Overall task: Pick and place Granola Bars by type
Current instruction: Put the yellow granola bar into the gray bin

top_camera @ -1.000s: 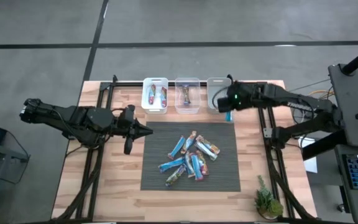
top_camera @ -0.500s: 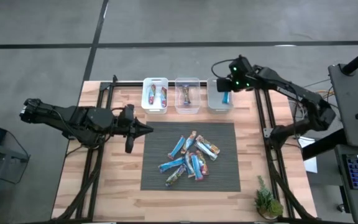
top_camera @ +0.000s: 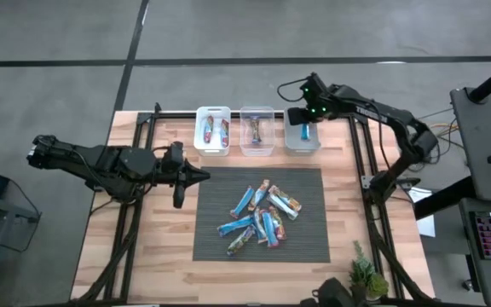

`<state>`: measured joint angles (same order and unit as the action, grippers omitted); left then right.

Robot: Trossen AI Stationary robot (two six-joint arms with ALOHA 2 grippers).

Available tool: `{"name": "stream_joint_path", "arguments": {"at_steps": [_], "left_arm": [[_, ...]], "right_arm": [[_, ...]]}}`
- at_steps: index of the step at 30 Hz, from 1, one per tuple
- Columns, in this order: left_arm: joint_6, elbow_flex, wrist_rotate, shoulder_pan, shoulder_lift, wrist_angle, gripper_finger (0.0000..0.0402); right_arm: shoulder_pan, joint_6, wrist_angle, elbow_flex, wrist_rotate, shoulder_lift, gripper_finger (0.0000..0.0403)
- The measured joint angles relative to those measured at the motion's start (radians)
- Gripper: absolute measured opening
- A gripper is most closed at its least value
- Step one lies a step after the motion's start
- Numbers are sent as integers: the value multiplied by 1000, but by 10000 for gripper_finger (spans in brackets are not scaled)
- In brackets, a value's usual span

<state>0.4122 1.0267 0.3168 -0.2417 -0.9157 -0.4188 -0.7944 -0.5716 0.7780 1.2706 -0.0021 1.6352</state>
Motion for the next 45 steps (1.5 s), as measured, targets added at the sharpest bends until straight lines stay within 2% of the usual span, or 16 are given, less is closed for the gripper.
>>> {"name": "stream_joint_path", "arguments": {"at_steps": [12,28,45], "left_arm": [[11,-1,9,0,0,0,0],[19,-1,26,0,0,0,0],[19,-1,26,0,-2,0,0]], "right_arm": [[-5,35,43,109,-10,101,63],[-5,10,125,95,-6,93,63],[-5,3,129,95,-6,95,63]]}}
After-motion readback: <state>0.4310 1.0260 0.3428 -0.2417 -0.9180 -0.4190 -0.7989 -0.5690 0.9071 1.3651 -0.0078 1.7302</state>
